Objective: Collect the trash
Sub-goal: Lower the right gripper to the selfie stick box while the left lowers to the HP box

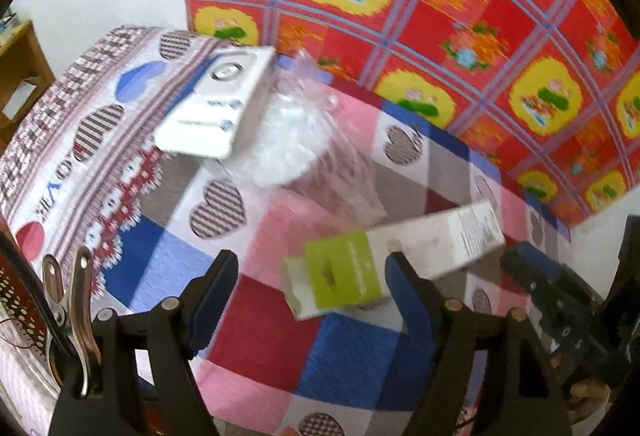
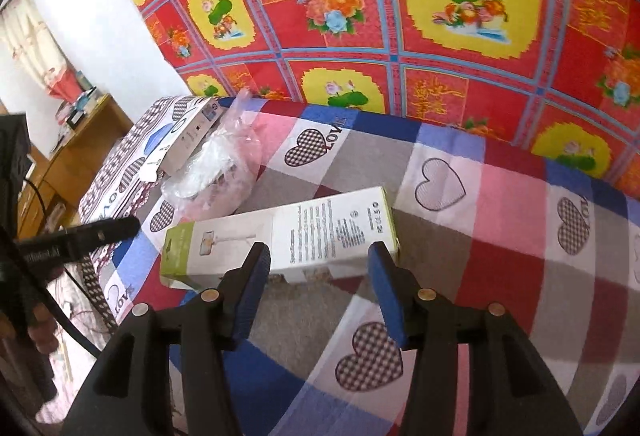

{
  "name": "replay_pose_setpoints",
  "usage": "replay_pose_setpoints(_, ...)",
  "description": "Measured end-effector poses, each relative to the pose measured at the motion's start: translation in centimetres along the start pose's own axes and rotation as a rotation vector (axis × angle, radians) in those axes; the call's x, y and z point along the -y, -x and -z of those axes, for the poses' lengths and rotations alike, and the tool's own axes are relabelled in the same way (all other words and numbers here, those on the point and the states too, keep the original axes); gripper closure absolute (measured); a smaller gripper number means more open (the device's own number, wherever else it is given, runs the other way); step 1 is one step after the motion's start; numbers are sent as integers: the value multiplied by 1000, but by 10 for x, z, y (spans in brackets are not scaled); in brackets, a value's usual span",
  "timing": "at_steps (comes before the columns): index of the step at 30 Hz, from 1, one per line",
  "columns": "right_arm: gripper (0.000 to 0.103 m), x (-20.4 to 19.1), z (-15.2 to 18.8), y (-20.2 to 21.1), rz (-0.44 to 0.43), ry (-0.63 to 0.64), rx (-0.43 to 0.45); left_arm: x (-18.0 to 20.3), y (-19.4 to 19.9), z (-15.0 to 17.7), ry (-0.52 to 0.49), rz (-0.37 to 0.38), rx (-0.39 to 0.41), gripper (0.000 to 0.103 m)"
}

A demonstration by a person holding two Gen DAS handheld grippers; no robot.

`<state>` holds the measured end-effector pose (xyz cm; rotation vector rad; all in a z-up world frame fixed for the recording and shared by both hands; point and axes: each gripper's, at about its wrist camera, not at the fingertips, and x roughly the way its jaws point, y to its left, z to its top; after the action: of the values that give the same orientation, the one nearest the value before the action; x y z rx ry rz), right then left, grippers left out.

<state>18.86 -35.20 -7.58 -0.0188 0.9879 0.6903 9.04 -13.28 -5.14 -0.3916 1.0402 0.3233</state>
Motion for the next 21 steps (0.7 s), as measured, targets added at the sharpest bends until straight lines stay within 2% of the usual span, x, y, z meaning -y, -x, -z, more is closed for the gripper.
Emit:
replay_pose_setpoints(6, 51, -7, -7, -7, 1, -12, -5, -21, 6, -38, -6, -44, 48, 23)
replay_pose_setpoints(10, 51, -19, -12, -9, 40, -19, 6, -37, 1, -70, -23, -92, 81, 22)
replay_pose_setpoints(13, 51, -28, -15, -10, 67, -75, 16, -48, -12, -93, -60, -49, 72, 10)
replay_pose_setpoints(17, 51, -46, -15, -11, 98, -98, 25, -59, -35, -116, -112, -9, 37, 10)
replay_pose_setpoints(21, 51, -62, -14, -13, 125, -139, 36, -66, -61, -130, -129, 37, -33, 10)
